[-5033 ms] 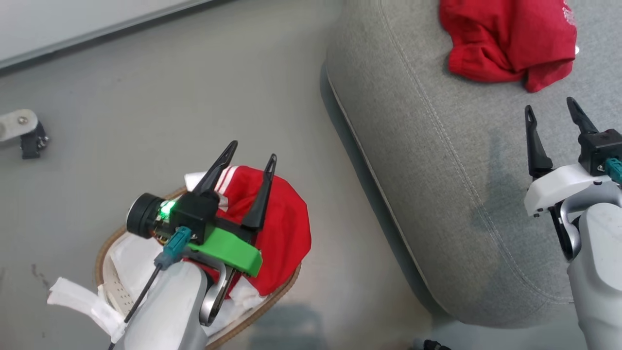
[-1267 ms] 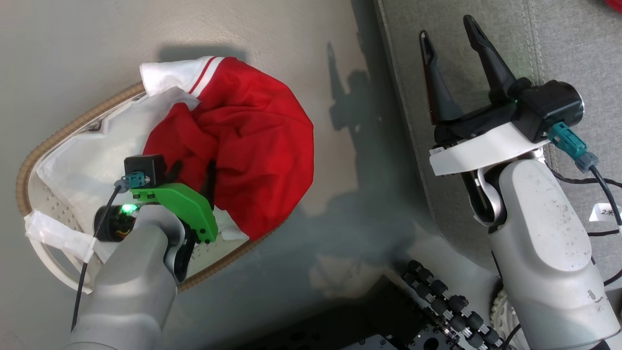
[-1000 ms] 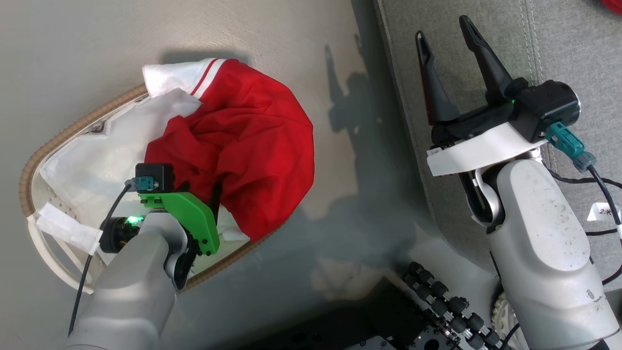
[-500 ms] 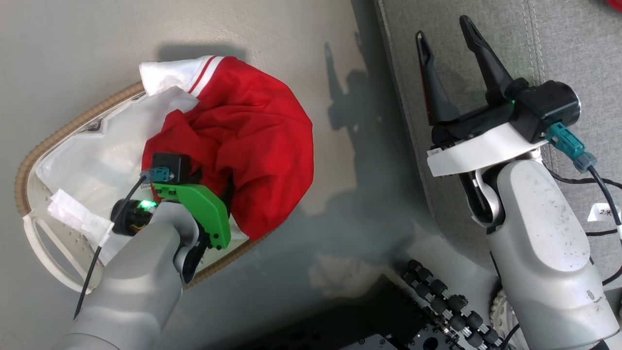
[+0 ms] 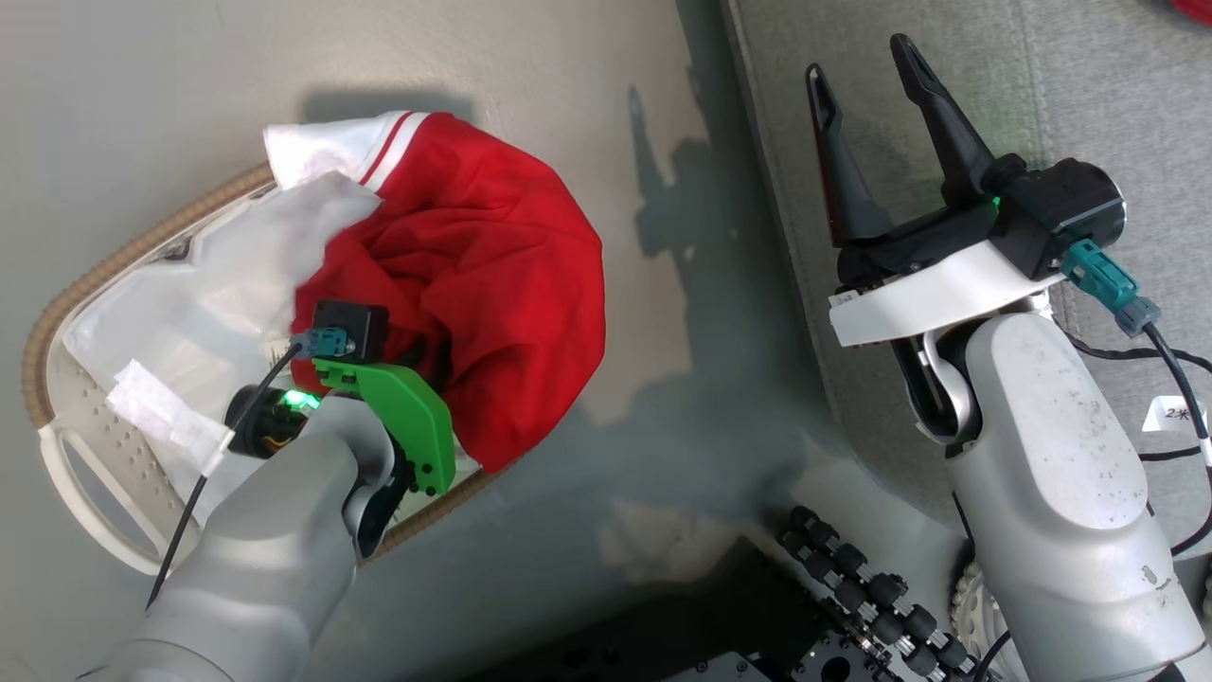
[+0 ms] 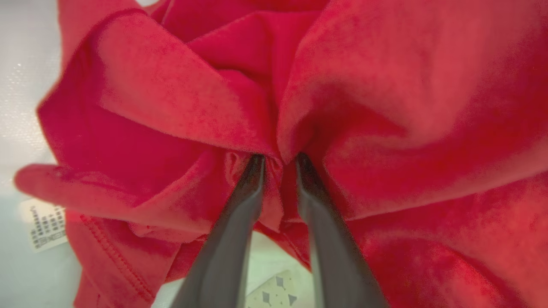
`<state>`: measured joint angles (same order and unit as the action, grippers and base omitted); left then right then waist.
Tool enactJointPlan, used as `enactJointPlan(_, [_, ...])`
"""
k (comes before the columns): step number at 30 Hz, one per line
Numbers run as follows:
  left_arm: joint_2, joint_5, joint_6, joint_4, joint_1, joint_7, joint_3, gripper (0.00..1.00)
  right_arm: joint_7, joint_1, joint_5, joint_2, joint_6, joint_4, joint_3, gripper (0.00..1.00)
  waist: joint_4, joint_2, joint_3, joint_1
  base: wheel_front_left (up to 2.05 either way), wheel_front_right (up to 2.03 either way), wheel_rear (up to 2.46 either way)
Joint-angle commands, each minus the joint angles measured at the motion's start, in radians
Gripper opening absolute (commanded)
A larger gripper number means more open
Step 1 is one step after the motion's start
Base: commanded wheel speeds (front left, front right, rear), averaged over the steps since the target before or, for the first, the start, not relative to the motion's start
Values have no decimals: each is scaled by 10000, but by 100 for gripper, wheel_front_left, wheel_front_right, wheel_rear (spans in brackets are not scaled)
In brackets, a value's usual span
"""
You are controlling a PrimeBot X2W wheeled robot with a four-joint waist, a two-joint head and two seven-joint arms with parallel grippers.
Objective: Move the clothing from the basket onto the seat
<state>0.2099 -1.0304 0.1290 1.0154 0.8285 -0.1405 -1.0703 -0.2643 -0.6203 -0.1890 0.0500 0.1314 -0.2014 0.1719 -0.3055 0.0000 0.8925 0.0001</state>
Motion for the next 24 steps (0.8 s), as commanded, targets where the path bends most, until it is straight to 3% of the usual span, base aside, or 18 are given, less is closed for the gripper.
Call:
enactJointPlan(1, [146, -190, 17, 4, -75, 23, -91, 0, -2, 44, -84, 27, -14, -12, 14, 100, -47, 0, -168, -1, 0, 0, 0])
enactJointPlan(9, [186, -834, 17, 21, -656, -486, -597, 0, -2, 47, -199, 30, -14, -216, 186, 100, -21, 0, -1180, -1, 0, 0, 0])
enactJointPlan(24, [-260, -1645, 17, -630, -1825, -1262, -684, 0, -2, 625, 329, 36, -14, -981, 94, 100, 1116, 0, -3929, -1, 0, 0, 0])
